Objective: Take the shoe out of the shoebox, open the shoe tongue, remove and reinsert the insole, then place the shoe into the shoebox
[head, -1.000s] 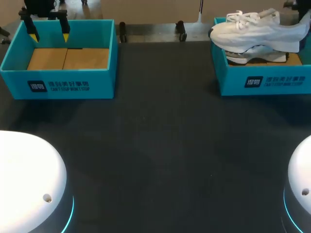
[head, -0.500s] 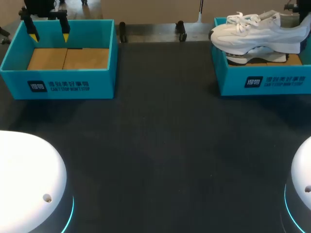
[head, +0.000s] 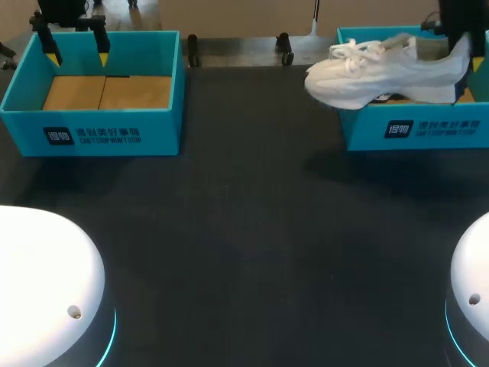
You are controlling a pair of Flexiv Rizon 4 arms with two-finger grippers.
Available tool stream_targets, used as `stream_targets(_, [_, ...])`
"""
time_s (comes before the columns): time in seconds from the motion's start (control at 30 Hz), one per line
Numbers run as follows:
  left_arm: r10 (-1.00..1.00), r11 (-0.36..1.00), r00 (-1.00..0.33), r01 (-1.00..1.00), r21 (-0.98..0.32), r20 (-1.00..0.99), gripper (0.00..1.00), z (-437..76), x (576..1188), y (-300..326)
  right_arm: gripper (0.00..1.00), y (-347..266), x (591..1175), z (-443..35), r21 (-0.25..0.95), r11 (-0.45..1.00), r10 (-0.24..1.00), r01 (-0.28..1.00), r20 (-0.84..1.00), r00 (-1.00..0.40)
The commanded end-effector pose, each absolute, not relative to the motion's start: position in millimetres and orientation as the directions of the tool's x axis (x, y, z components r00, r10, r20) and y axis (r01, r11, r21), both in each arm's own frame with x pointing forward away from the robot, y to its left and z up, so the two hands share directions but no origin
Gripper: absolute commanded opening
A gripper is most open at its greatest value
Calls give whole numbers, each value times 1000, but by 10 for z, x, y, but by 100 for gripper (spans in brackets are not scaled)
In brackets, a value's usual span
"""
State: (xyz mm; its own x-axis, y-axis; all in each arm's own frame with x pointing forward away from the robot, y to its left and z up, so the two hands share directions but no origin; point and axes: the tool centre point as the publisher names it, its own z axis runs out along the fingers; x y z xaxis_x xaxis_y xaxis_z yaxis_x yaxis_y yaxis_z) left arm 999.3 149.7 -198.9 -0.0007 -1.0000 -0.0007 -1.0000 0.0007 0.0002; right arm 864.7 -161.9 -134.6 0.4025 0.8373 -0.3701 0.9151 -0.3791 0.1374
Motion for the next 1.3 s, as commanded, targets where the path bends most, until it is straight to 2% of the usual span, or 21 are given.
stream_targets(0.03, [-1000,1,-1,-1000,0,-1,100,-1992,9994,1498,0,-1459,8293,-1360,200,-380,820,903,-380,429])
stream_targets(0.37, [-1000,1,-1,-1000,0,-1,100,-1992,9994,1498,0,-1129,7920,-1476,152,-380,850,912,-332,409])
stream_targets(1.0, [-1000,1,-1,-1000,0,-1,100,-1992,9994,1498,0,-1129,7920,-1476,152,-380,850,912,-332,409])
stream_targets(1.3, [-1000,1,-1,-1000,0,-1,100,-1992,9994,1498,0,-489,7487,-1554,182,-323,866,929,-340,368])
